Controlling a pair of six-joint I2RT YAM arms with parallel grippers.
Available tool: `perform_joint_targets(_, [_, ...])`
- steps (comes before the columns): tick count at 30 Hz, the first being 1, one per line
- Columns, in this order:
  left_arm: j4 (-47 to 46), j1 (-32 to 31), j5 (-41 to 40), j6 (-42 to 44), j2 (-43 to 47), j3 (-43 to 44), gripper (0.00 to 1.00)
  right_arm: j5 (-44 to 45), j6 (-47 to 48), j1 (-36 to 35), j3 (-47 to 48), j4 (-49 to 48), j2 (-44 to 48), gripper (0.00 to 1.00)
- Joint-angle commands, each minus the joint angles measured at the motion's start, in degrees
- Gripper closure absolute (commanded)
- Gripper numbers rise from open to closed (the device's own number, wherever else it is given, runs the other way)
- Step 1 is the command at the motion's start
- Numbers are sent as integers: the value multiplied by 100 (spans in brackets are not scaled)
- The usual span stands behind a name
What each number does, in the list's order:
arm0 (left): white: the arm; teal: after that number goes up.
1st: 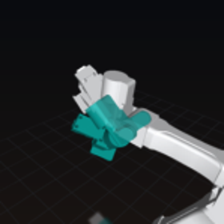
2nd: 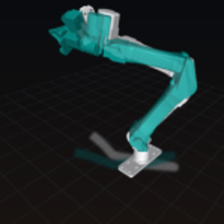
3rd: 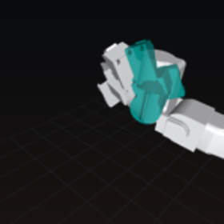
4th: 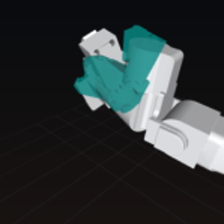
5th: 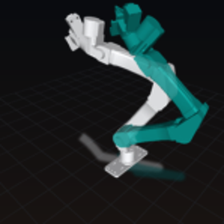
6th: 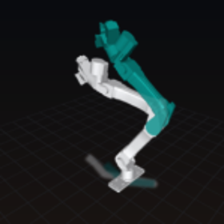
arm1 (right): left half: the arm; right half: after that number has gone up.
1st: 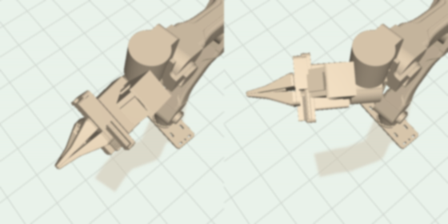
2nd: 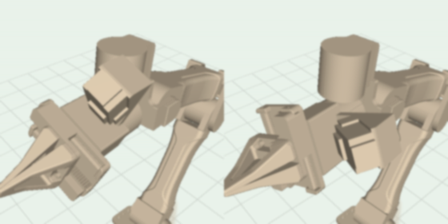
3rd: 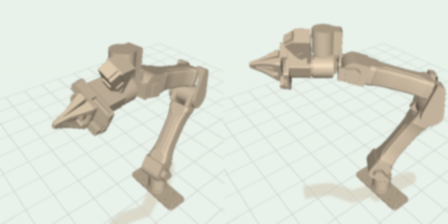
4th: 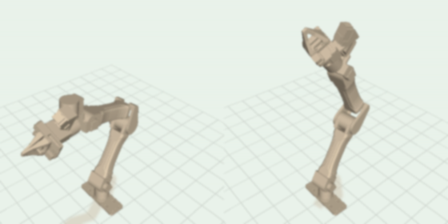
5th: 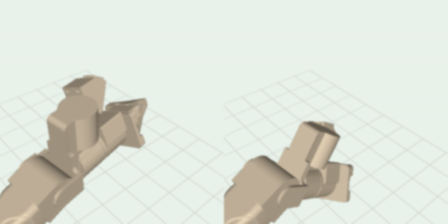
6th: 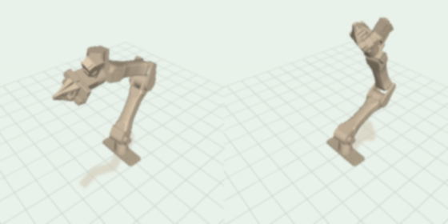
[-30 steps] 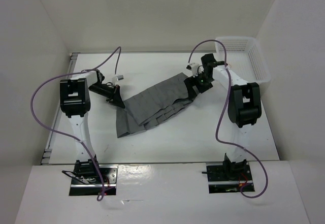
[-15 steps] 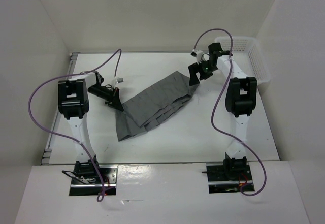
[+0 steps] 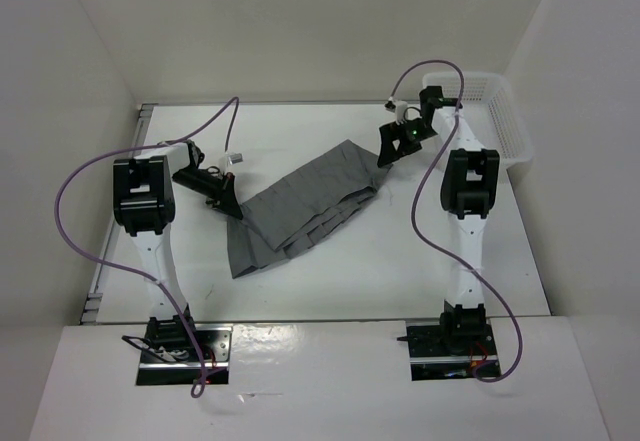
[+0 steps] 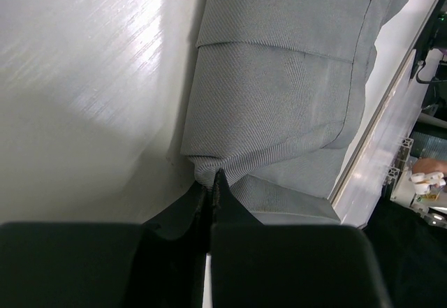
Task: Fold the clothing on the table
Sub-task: Fold the skirt
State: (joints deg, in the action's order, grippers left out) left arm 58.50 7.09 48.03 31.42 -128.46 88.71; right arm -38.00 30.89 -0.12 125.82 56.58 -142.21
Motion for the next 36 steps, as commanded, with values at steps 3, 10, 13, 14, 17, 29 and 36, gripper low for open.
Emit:
perform_joint_targets(3, [-339, 38, -444, 137, 111, -90, 100, -602, 110, -110, 172, 460, -149, 0])
perform_joint_targets(10, [-339, 38, -444, 136, 111, -38, 100, -727, 110, -664, -619, 222, 53, 0])
perform_joint_targets(13, [-392, 38, -444, 136, 111, -38, 100, -788, 110, -902, -751, 222, 53, 0])
perform_joint_targets(14, [-392, 38, -444, 136, 111, -38, 100, -788, 110, -902, -752, 222, 53, 0])
perform_joint_targets(17, [-392, 38, -444, 136, 111, -38, 100, -788, 110, -1016, -752, 222, 53, 0])
perform_joint_targets(29, [-392, 38, -549, 136, 111, -38, 100, -683, 57, -1016, -866, 117, 106, 2])
perform_joint_targets(36, [-392, 38, -549, 136, 111, -38, 100, -744, 4, -761, -1041, 117, 211, 3])
